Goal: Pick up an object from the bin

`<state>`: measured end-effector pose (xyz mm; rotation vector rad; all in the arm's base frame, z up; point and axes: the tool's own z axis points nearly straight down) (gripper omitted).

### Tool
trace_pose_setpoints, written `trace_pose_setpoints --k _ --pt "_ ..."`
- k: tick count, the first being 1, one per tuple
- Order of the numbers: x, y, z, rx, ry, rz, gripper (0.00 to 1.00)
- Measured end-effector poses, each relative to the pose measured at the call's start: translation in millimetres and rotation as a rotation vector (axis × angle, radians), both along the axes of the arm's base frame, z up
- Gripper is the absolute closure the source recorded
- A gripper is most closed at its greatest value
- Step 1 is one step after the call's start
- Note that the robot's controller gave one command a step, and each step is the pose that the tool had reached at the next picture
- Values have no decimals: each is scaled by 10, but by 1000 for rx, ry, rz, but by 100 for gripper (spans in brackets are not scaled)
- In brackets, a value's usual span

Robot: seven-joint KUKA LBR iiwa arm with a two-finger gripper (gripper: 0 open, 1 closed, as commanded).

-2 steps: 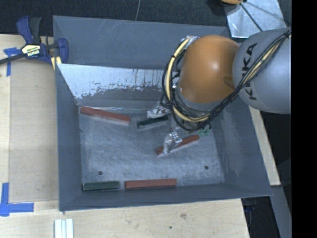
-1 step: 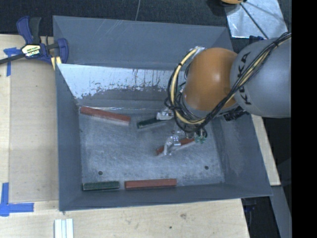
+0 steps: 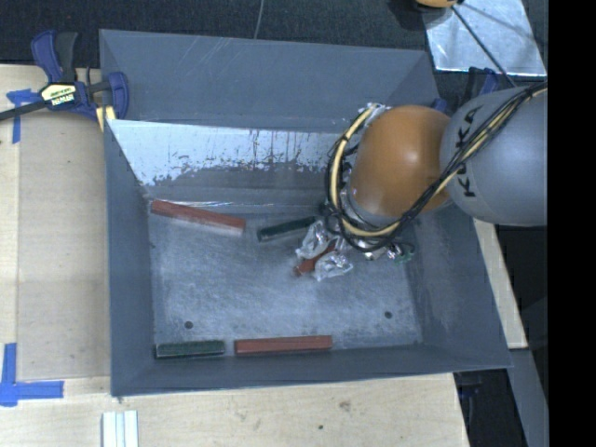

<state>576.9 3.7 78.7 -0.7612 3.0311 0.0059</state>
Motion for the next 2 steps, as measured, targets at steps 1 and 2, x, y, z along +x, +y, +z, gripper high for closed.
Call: trace_pose_setpoints --k 1,2 --pt "0 0 1 0 0 -1 100" --pt "-15 -1 1942 -8 2 70 100"
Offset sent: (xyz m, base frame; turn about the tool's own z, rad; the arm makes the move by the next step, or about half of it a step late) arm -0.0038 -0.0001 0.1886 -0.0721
